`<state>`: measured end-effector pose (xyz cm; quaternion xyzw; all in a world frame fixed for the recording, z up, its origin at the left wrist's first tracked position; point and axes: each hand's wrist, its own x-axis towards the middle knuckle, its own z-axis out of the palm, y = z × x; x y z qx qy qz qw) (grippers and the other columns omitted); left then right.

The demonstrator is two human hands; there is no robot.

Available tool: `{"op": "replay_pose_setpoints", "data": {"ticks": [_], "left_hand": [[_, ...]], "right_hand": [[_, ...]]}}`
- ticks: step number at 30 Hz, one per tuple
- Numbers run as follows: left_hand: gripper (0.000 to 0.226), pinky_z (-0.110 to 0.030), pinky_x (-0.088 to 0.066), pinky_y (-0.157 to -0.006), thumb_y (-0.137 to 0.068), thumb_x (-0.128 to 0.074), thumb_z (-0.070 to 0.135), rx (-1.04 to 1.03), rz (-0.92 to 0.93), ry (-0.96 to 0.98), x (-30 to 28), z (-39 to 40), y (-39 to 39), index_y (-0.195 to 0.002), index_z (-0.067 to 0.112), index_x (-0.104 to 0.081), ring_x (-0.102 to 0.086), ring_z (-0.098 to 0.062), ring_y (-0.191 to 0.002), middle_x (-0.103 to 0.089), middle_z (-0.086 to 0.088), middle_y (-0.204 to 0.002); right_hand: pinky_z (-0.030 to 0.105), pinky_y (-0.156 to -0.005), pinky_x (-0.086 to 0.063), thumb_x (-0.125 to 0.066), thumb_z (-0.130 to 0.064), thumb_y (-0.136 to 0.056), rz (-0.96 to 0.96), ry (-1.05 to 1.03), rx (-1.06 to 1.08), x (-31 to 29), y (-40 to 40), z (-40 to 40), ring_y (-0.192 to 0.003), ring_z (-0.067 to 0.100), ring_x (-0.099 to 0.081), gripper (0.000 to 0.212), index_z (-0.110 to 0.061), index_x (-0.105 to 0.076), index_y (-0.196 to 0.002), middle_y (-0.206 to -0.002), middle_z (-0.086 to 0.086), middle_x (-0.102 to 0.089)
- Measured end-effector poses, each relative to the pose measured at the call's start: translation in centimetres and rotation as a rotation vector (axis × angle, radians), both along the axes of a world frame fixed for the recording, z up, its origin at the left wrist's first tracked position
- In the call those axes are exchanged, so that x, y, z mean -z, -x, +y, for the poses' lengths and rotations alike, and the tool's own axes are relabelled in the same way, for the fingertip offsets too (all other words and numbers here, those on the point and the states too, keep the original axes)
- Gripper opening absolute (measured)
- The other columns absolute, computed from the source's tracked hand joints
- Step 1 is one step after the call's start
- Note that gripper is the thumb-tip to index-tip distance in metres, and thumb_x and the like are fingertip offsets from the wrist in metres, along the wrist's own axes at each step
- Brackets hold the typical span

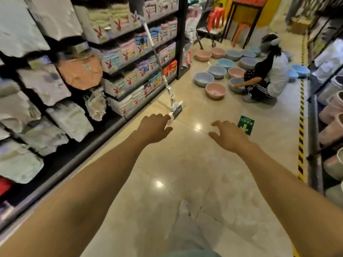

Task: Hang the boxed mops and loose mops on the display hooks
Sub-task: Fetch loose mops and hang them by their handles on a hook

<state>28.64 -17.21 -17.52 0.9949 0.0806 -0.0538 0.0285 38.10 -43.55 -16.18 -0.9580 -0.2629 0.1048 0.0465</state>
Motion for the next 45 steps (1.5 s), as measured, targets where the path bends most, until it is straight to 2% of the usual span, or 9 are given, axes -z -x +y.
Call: {"op": "replay_pose_setpoints", "data": {"ticks": [5,7,13,16,25,32,35,39,45], "left_hand": [[0.058,-0.048,-0.056,-0.094,-0.106,-0.048,0.053,-0.137,-0.022,0.022,-0.7,6.0,-7.8,-0.155,0.021,-0.043,-0.062,-0.033,-0.124,-0.062,-0.008,-0.142],[0.057,-0.044,-0.057,-0.088,-0.106,-0.047,0.053,-0.176,-0.025,0.011,-1.0,8.1,-10.8,-0.154,0.022,-0.044,-0.063,-0.032,-0.123,-0.062,-0.007,-0.143],[0.049,-0.045,-0.056,-0.082,-0.108,-0.046,0.05,-0.278,-0.023,0.0,-1.2,13.9,-18.6,-0.147,0.019,-0.049,-0.064,-0.033,-0.111,-0.065,-0.008,-0.13],[0.048,-0.042,-0.048,-0.078,-0.108,-0.044,0.048,-0.316,-0.021,-0.009,-1.1,17.2,-22.5,-0.145,0.018,-0.049,-0.064,-0.033,-0.107,-0.065,-0.01,-0.122],[0.049,-0.05,-0.056,-0.091,-0.107,-0.044,0.052,-0.318,-0.031,0.02,0.7,29.0,-38.1,-0.143,0.019,-0.049,-0.064,-0.033,-0.116,-0.065,-0.01,-0.132],[0.043,-0.042,-0.049,-0.084,-0.107,-0.047,0.047,-0.329,-0.113,0.05,-0.7,38.7,-51.0,-0.14,0.019,-0.051,-0.064,-0.032,-0.115,-0.066,-0.009,-0.13],[0.047,-0.046,-0.052,-0.092,-0.106,-0.046,0.049,-0.353,-0.12,0.051,-0.8,41.9,-55.8,-0.141,0.019,-0.05,-0.063,-0.032,-0.117,-0.065,-0.009,-0.131],[0.045,-0.045,-0.052,-0.09,-0.106,-0.045,0.049,-0.371,-0.104,0.079,-0.2,45.4,-61.6,-0.14,0.019,-0.051,-0.063,-0.033,-0.116,-0.065,-0.009,-0.128],[0.044,-0.046,-0.055,-0.095,-0.107,-0.047,0.046,-0.46,-0.16,0.202,1.5,49.4,-69.4,-0.144,0.023,-0.051,-0.063,-0.029,-0.12,-0.066,-0.006,-0.135]], "right_hand": [[0.045,-0.099,-0.046,-0.049,-0.05,-0.105,0.03,-0.033,-0.115,0.3,-10.9,7.3,-0.131,0.037,-0.051,0.051,-0.025,-0.046,-0.149,-0.141,0.013,-0.055],[0.045,-0.095,-0.047,-0.05,-0.049,-0.104,0.01,-0.065,-0.159,0.1,-15.0,9.9,-0.127,0.037,-0.054,0.049,-0.024,-0.048,-0.147,-0.136,0.014,-0.058],[0.042,-0.09,-0.049,-0.051,-0.05,-0.103,0.017,-0.077,-0.235,0.1,-25.2,17.9,-0.122,0.034,-0.056,0.048,-0.027,-0.05,-0.145,-0.134,0.011,-0.06],[0.042,-0.09,-0.051,-0.051,-0.051,-0.104,0.032,-0.081,-0.269,0.4,-29.7,21.6,-0.121,0.031,-0.058,0.049,-0.027,-0.049,-0.146,-0.136,0.009,-0.06],[0.045,-0.095,-0.053,-0.052,-0.049,-0.104,0.03,-0.076,-0.263,0.6,-45.7,33.9,-0.123,0.033,-0.058,0.047,-0.026,-0.05,-0.145,-0.139,0.011,-0.059],[0.046,-0.102,-0.051,-0.051,-0.049,-0.104,-0.006,-0.063,-0.262,-1.4,-58.0,43.3,-0.129,0.032,-0.057,0.049,-0.025,-0.048,-0.147,-0.145,0.011,-0.057],[0.046,-0.103,-0.05,-0.049,-0.047,-0.105,-0.017,-0.05,-0.268,-1.4,-62.4,46.1,-0.13,0.033,-0.056,0.048,-0.024,-0.048,-0.147,-0.144,0.012,-0.057],[0.047,-0.102,-0.051,-0.05,-0.046,-0.104,-0.012,-0.069,-0.278,-0.7,-67.9,49.4,-0.129,0.032,-0.057,0.047,-0.023,-0.049,-0.145,-0.143,0.011,-0.059],[0.048,-0.096,-0.055,-0.049,-0.047,-0.103,0.024,-0.154,-0.313,2.2,-77.0,55.4,-0.118,0.029,-0.064,0.04,-0.024,-0.054,-0.135,-0.132,0.005,-0.068]]}}
